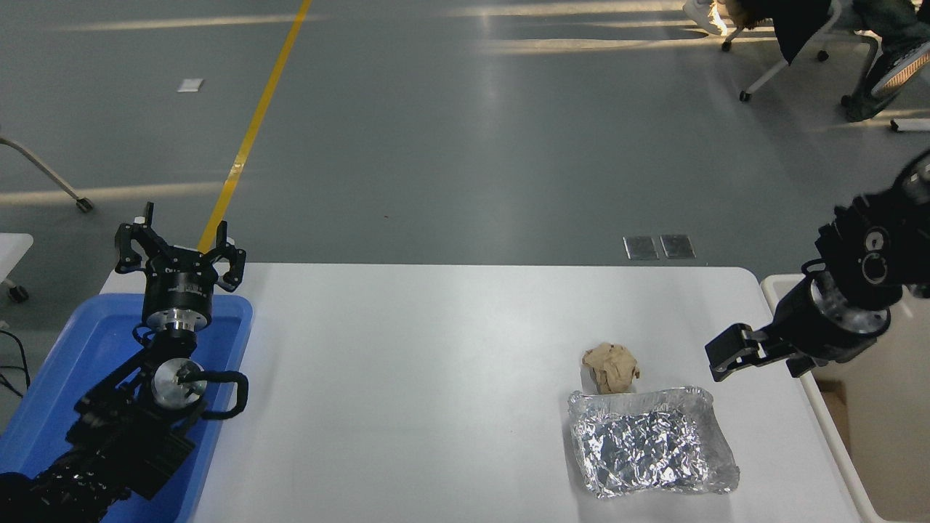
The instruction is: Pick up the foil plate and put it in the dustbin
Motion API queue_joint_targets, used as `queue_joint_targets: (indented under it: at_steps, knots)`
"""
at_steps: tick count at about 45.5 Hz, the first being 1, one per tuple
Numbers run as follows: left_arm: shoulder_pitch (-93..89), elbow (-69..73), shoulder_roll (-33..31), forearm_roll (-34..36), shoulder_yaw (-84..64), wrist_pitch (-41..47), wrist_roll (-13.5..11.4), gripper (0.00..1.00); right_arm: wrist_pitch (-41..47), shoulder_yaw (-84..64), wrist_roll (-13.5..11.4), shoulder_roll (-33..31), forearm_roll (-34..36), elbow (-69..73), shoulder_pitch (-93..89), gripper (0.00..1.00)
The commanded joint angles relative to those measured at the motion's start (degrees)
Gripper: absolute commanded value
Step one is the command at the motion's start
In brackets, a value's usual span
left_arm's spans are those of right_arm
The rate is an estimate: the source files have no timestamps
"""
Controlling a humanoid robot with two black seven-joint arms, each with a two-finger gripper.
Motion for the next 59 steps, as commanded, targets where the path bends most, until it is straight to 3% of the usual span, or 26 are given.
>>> queue_joint_targets:
  at_steps: [1, 24, 36, 40, 45, 50, 54, 59]
  knots:
    - [0.0, 0.0, 0.0, 0.0, -0.1, 0.0, -0.1, 0.99, -3.7, 5.3, -0.3, 0.6, -2.8, -6.8, -13.9, 1.0]
    - [0.0, 0.0, 0.0, 0.0, 0.0, 0.0, 0.0, 0.99, -9.3, 11.3, -0.3, 3.7, -5.9, -19.5, -29.7, 1.0]
    - [0.0, 0.0, 0.0, 0.0, -0.1, 0.0, -0.1, 0.99, -9.8, 13.6, -0.3, 4.0, -5.8, -21.5, -32.7, 0.93]
    - [0.0, 0.0, 0.0, 0.0, 0.0, 0.0, 0.0, 0.99, -9.8, 14.1, -0.2, 4.1, -5.7, -22.4, -33.7, 0.76]
    - [0.0, 0.0, 0.0, 0.0, 0.0, 0.0, 0.0, 0.99, -10.0, 15.2, -0.1, 4.6, -5.2, -22.9, -34.5, 0.42]
    - [0.0, 0.0, 0.0, 0.1, 0.0, 0.0, 0.0, 0.99, -10.0, 15.4, -0.1, 5.1, -5.1, -23.0, -34.8, 0.3]
    - [-0.1, 0.0, -0.1, 0.1, 0.0, 0.0, 0.0, 0.99, -9.8, 15.4, -0.1, 5.1, -5.0, -23.1, -34.8, 0.0]
    - [0.0, 0.0, 0.0, 0.1, 0.0, 0.0, 0.0, 0.99, -9.2, 15.3, 0.0, 4.8, -4.6, -23.0, -34.2, 0.0]
